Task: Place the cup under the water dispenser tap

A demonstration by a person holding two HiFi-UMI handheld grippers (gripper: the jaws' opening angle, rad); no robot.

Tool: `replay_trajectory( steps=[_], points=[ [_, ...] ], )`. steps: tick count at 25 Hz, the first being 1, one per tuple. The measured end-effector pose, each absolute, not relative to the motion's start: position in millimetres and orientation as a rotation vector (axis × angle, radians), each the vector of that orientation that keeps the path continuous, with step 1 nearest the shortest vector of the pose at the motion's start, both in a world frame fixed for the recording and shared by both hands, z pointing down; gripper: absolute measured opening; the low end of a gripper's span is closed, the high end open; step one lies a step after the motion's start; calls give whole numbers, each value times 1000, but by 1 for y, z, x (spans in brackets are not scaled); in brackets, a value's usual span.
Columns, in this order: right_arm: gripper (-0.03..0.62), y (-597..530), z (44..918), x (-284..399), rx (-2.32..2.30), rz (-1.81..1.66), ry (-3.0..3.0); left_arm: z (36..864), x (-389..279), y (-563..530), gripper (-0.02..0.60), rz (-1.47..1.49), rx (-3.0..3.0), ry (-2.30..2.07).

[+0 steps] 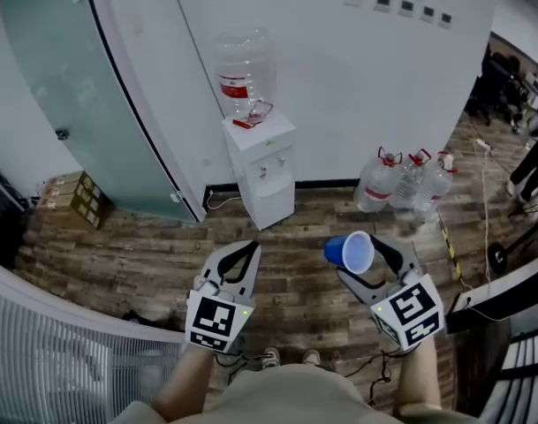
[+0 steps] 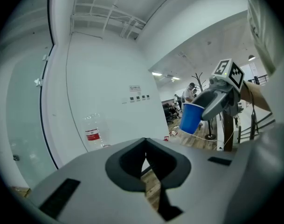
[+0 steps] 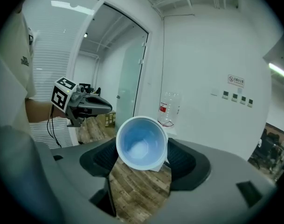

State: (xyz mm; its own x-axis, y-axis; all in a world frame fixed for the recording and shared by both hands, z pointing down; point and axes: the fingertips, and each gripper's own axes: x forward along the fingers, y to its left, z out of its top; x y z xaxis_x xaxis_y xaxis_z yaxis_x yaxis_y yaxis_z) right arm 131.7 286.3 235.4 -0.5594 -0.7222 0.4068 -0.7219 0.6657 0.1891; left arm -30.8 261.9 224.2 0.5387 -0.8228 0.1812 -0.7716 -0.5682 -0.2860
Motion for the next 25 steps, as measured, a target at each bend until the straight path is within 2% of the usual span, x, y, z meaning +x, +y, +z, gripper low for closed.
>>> replay_trajectory(
  steps=[19,25],
  points=[
    [334,270,275,209,1045,3,-2406,244,48,255,6,-534,-2558,1377],
    [334,259,278,219,1051,-11,-2406,248,55,246,6,-541,-2539,1380]
  ],
)
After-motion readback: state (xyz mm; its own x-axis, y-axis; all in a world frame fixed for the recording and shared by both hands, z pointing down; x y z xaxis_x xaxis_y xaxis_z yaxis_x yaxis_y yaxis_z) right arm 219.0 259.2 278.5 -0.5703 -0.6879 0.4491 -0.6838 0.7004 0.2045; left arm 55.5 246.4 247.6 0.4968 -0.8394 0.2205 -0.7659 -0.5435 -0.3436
